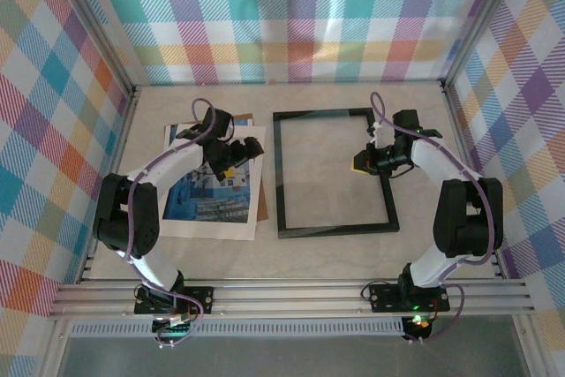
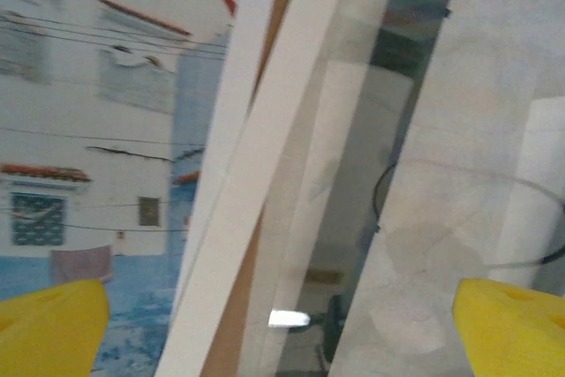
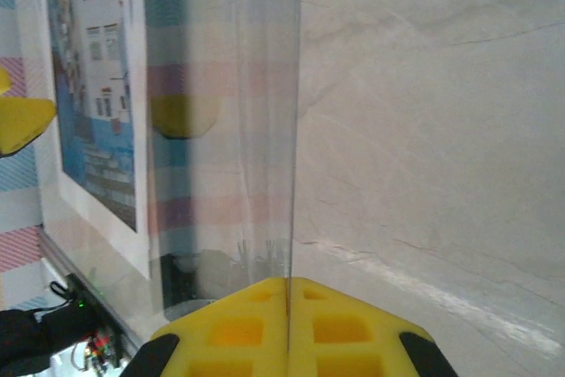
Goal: Put the photo into the frame
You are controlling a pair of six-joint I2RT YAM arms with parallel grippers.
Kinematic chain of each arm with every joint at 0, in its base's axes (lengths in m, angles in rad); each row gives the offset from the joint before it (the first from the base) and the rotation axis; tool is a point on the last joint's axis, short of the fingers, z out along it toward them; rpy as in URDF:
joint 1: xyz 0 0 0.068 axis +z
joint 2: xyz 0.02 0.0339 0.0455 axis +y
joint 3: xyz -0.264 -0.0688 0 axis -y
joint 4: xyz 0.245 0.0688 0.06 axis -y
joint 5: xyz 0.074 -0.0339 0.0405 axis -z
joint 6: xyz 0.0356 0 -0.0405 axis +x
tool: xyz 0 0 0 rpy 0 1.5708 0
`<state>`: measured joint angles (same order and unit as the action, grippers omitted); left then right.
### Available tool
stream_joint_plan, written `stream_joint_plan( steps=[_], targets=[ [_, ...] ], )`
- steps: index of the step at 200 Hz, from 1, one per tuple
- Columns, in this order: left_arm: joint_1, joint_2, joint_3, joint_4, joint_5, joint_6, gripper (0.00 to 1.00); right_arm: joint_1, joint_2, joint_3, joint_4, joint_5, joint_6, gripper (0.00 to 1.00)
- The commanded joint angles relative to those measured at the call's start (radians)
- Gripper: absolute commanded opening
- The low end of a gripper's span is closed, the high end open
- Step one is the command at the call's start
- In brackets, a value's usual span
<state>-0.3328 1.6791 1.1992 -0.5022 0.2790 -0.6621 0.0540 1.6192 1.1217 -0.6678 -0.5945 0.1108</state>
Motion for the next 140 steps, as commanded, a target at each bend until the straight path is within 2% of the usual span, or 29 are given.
stream_joint_plan(
  steps=[1,48,108,140],
  targets=[
    [-0.018,0.020,-0.007,0.051,0.024,0.010,1.00,0.006,-0.056,-0.014,-0.005,0.059,-0.022,0.00],
    [-0.022,0.055,-0.010,0.098,0.040,0.048,1.00,0.009,-0.056,-0.009,-0.016,0.130,-0.019,0.00],
    [-0.022,0.065,-0.004,0.072,0.071,0.090,1.00,0.014,-0.055,0.025,-0.063,0.190,-0.049,0.00],
    [-0.022,0.063,-0.006,0.063,0.071,0.098,1.00,0.014,-0.035,0.055,-0.078,0.181,-0.064,0.00]
  ],
)
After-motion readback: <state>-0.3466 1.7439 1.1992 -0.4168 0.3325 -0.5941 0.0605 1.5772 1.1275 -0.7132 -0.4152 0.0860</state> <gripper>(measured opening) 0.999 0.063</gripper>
